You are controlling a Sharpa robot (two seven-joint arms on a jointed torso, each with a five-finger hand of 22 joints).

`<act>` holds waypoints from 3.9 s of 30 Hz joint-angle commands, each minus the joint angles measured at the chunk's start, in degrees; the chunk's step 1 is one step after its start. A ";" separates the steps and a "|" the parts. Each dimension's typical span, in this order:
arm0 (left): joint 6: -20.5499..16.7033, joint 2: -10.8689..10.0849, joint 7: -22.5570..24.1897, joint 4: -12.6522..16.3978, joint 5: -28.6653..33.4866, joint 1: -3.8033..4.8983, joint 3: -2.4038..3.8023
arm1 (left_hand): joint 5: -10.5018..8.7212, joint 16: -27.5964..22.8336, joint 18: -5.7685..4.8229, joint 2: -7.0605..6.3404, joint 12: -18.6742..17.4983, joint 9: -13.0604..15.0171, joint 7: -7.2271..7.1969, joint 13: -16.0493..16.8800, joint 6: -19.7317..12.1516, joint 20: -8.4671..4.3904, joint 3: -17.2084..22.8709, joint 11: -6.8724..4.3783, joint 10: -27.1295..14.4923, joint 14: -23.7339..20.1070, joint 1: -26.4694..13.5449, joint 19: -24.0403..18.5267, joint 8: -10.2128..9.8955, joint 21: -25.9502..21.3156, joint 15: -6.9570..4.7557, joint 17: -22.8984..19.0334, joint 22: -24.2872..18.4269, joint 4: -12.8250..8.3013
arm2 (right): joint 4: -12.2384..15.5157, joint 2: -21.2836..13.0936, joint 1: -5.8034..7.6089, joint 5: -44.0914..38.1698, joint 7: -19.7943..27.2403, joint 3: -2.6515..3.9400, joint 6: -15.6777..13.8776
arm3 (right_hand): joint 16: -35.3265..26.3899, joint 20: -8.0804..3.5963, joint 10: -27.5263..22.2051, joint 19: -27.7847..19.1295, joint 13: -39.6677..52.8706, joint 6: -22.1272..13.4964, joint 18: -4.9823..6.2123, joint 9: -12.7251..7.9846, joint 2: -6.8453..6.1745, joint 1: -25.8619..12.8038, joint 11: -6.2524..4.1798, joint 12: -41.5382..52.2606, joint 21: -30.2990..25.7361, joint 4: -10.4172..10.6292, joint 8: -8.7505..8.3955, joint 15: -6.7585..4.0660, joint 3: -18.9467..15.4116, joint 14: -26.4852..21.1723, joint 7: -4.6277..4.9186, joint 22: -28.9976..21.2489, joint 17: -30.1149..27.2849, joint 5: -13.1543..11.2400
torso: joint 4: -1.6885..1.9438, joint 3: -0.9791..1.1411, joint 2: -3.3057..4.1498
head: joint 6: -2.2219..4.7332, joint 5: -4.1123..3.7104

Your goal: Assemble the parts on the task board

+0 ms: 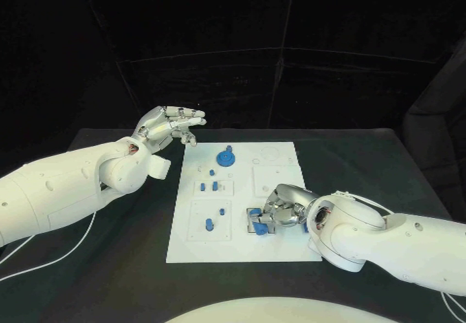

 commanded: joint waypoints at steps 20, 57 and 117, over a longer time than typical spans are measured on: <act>0.70 -0.22 -0.03 0.22 0.25 0.10 0.04 | -0.15 0.08 0.80 0.28 0.41 0.05 0.10 0.01 -0.41 0.24 -0.51 -0.07 -0.51 -0.54 0.39 0.00 0.32 -0.34 0.01 -0.11 -0.07 -0.02 | 0.03 0.25 0.08 -6.12 -2.70 0.06 -1.24 | -1.23 -0.28 -1.10 1.81 -1.67 -0.24 -0.11 0.83 -1.24 -6.77 0.64 -4.04 -0.99 -0.09 -2.20 -0.12 -5.30 3.12 0.66 10.11 -0.61 -22.13 | 0.01 0.08 -0.13 | -0.36 0.05; 0.65 -0.34 -0.36 0.05 0.25 0.10 0.04 | -0.15 0.08 0.80 0.28 0.41 0.05 0.10 0.01 -0.41 0.24 -0.51 -0.07 -0.51 -0.54 0.39 0.00 0.32 -0.34 0.01 -0.11 -0.07 -0.02 | -0.20 0.10 0.12 -8.13 -0.03 0.08 4.23 | -0.78 -0.62 -0.11 2.47 0.21 1.35 -0.36 2.46 -2.11 1.59 0.12 -3.14 -0.38 -2.27 -1.73 -0.53 -3.74 3.45 0.06 10.92 0.78 -19.60 | -0.07 0.06 -0.04 | -0.30 0.21; 0.65 -0.63 -0.43 0.52 0.25 0.09 -0.67 | -0.16 0.16 0.80 0.39 0.63 0.05 0.14 0.00 -0.59 0.25 -0.71 -0.03 -0.76 -0.61 0.51 0.04 0.45 -0.43 0.04 -0.19 -0.15 -0.10 | 3.17 -16.51 0.37 -11.57 2.17 0.05 0.51 | -2.56 0.48 -2.03 1.34 -3.50 -0.93 0.08 0.66 -0.27 7.72 1.40 -10.09 -1.81 -5.90 -5.40 0.56 -5.30 3.07 1.60 9.71 -1.26 -13.79 | -0.11 0.01 -0.08 | 0.46 -3.42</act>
